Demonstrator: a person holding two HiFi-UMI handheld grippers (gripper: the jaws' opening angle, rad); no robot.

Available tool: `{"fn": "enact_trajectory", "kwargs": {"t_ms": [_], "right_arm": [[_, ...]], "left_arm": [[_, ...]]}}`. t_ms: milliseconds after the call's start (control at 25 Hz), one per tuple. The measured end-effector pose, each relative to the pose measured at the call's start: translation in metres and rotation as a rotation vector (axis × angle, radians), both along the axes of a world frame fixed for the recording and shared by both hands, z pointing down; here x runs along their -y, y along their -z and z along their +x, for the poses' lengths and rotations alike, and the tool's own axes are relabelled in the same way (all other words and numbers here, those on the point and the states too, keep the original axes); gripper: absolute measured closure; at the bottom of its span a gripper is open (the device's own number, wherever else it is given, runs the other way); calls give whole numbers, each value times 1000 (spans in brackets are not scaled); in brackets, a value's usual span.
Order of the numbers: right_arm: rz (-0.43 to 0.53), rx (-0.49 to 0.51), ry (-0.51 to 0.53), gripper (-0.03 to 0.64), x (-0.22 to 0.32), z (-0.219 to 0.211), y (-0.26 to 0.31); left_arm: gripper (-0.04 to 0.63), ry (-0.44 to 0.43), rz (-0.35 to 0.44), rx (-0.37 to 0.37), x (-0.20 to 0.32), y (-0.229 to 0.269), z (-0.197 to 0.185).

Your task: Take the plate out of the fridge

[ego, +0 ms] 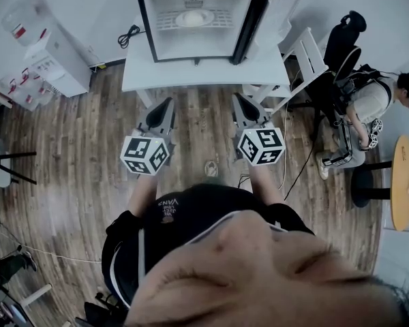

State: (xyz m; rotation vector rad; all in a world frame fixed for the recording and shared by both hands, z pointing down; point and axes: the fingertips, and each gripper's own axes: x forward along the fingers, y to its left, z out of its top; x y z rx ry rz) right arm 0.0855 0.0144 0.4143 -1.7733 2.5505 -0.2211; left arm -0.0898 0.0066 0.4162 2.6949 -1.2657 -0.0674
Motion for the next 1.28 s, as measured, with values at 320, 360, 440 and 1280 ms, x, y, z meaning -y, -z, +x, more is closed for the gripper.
{"fn": "enact_trajectory", "kwargs": {"t_ms": [320, 360, 440, 1280], "right_arm": [[13, -9, 30, 604, 42, 15, 5], [15, -9, 35, 604, 48, 17, 6], [19, -8, 41, 604, 59, 21, 6], [10, -14, 144, 604, 150, 53, -6]], "left_arm": [[578, 29, 15, -3, 35, 6, 15], [578, 33, 17, -4, 40, 6, 17], [578, 40, 21, -2, 50, 7, 22], [578, 149, 0, 4, 127, -7, 53]]}}
